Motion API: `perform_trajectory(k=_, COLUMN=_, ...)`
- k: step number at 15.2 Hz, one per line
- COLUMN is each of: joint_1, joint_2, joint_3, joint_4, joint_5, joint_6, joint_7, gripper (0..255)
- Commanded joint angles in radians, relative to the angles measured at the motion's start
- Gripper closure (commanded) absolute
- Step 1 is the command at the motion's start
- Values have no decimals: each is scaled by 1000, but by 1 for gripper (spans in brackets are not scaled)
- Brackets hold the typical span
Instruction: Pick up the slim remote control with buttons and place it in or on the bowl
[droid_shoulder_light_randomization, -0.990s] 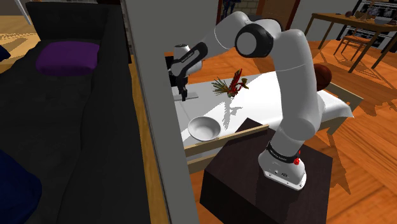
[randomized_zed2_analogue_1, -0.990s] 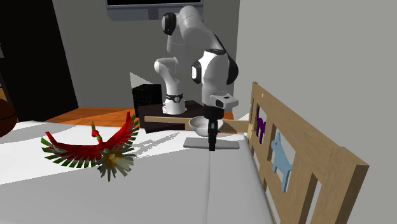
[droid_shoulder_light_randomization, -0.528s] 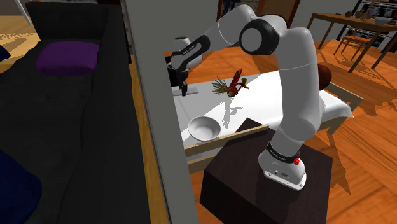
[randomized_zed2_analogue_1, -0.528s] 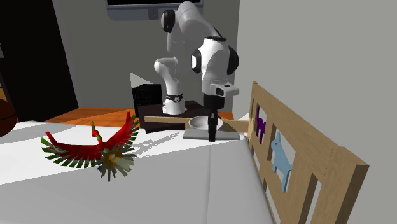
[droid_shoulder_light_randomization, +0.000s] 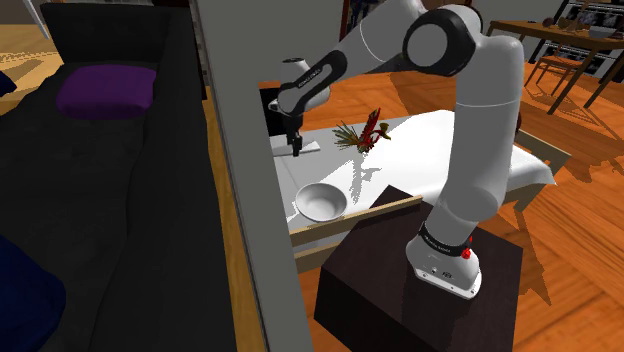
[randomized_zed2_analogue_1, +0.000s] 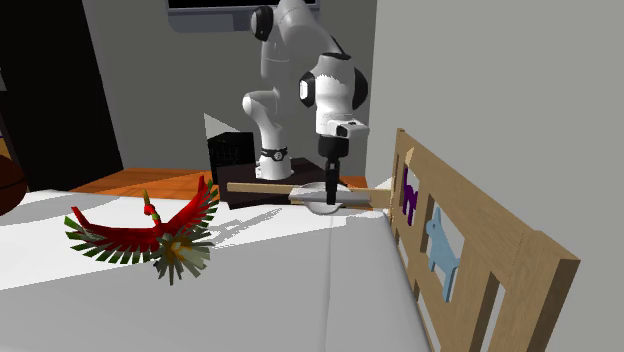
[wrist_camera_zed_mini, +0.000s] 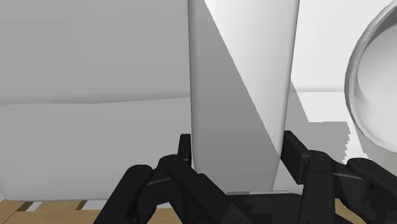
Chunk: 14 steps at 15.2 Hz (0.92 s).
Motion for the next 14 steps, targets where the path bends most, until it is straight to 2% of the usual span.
perform_trajectory(k=1, joint_1=16, joint_2=-66, joint_3=3, joint_4=-105, joint_5=-8, joint_6=40, joint_7=22, gripper=255)
perform_trajectory(k=8, joint_1=65, joint_2=-283, joint_3=24, joint_4=-408, joint_5=-39, joint_6=126, joint_7=113, gripper=255)
perform_trajectory(k=14, joint_1=104, joint_2=-471, joint_3=66, joint_4=-636, joint_5=-52, joint_6=165, joint_7=203, gripper=255)
